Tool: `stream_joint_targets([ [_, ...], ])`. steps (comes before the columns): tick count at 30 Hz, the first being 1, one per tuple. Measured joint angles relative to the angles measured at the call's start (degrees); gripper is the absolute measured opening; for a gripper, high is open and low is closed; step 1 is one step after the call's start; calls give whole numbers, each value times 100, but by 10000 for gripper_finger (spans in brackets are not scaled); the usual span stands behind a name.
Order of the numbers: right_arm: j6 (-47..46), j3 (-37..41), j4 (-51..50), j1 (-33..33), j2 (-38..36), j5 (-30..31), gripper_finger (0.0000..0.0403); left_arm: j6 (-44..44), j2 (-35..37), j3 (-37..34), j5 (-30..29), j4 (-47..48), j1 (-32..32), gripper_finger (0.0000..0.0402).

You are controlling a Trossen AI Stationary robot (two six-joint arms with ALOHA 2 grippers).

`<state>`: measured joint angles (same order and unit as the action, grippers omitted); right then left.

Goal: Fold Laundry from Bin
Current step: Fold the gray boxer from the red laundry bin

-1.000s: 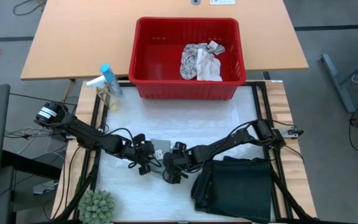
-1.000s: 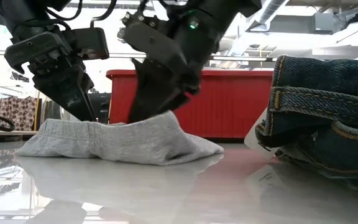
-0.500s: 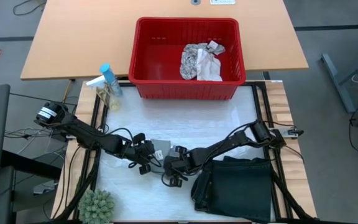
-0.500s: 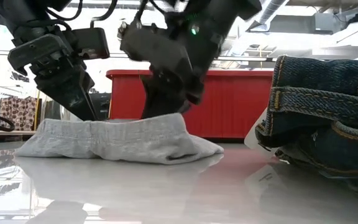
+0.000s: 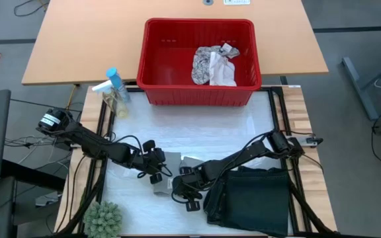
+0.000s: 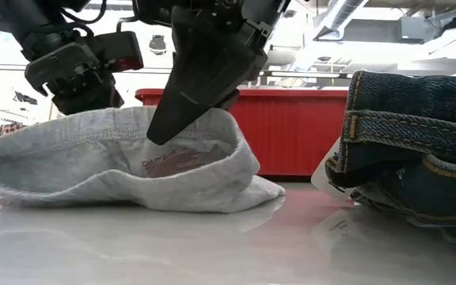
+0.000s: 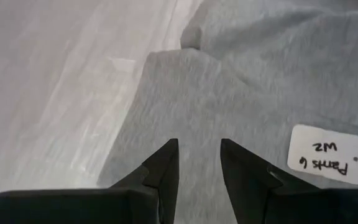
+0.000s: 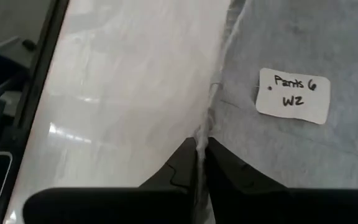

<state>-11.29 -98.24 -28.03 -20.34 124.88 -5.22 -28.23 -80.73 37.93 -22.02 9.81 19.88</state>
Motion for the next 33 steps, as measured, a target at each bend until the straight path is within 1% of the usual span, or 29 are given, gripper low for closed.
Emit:
stream_joint_targets([
  [3,285,0,-2,2,1,-206,72,-2,0,0,-72,-51,0,107],
  [6,389,1,9,-6,2,-234,99,-23,0,0,-127,-37,0,107],
  [9,520,2,45,-31,2,-233,141,-74,0,0,-133,-33,-2,107],
  [13,554,2,148,-69,2,-224,208,-97,0,0,-190,-30,-2,107],
  [16,446,2,97,-74,2,-207,240,-259,0,0,-158,-31,-2,107],
  [19,446,4,-10,-76,2,-35,248,-683,0,0,-28,-61,-1,107],
  [23,429,4,-323,-42,-5,369,243,-1236,0,0,61,-209,98,107],
  [26,364,7,-556,91,-17,479,237,-1357,0,0,51,-284,174,107],
  [28,256,7,-688,234,-22,500,234,-1380,0,0,-26,-290,190,107],
  [33,-211,7,-980,604,-23,562,231,-1707,0,0,-436,-44,180,107],
])
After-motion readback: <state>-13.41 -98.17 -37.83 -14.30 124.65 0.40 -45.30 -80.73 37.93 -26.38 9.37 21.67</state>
